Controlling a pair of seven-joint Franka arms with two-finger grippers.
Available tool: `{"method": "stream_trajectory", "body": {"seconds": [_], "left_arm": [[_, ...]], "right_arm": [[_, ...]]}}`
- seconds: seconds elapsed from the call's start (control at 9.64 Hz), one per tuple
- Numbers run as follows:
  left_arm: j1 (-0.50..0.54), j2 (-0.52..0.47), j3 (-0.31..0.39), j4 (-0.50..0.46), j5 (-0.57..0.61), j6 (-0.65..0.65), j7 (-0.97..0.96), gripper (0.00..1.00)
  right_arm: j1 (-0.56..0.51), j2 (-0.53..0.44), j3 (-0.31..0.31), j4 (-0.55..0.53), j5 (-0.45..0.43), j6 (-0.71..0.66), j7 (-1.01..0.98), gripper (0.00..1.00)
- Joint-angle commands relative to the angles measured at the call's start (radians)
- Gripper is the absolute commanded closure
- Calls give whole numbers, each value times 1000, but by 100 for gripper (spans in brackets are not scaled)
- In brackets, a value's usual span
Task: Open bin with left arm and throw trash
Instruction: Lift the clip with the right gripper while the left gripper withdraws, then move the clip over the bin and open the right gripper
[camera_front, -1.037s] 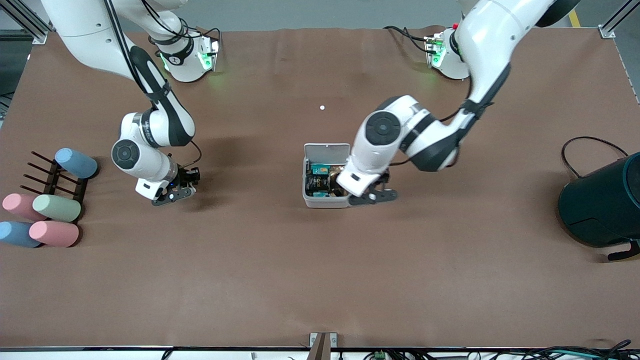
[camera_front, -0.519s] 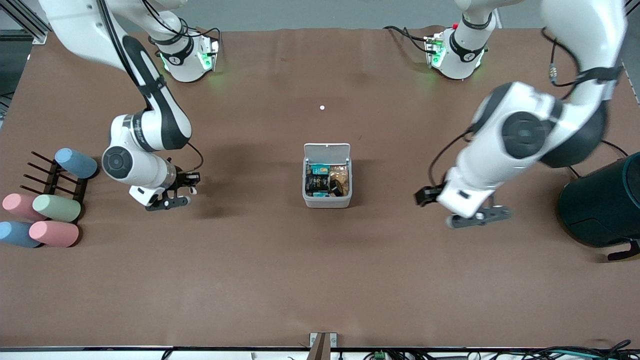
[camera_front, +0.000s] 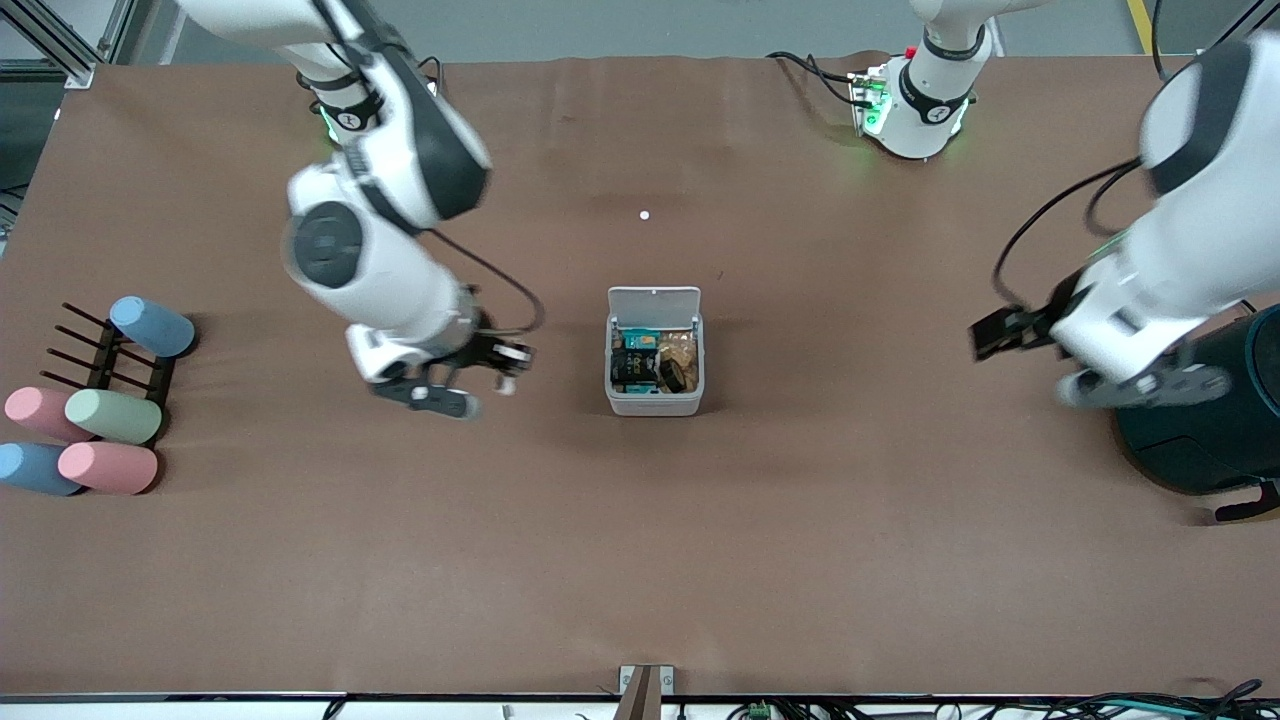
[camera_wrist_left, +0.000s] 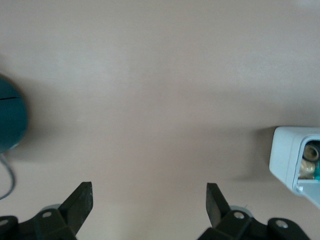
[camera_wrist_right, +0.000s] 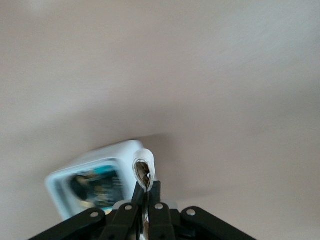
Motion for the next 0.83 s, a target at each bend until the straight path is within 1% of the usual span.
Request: {"method": "stream_trajectory", "body": {"seconds": [0.0, 0.1, 0.21, 0.31, 0.52, 0.73], "left_arm": [[-102, -175, 189, -122, -56, -32, 105, 0], [-139, -249, 249, -206, -54, -13, 113, 0], [-182, -285, 321, -266, -54, 25, 168, 0], [-204, -280, 378, -262, -53, 30, 229, 0], [-206, -271, 386, -242, -45, 31, 231, 0], [-196, -230, 385, -164, -51, 16, 237, 0]], "right_arm": [[89, 177, -10, 159, 10, 115, 228, 98], [117, 194, -8, 159, 13, 172, 285, 98], [144, 210, -10, 159, 10, 202, 333, 98], [167, 221, -10, 153, 6, 202, 336, 98], [187, 224, -10, 118, 8, 187, 336, 97], [198, 224, -10, 85, 8, 184, 336, 97]]}}
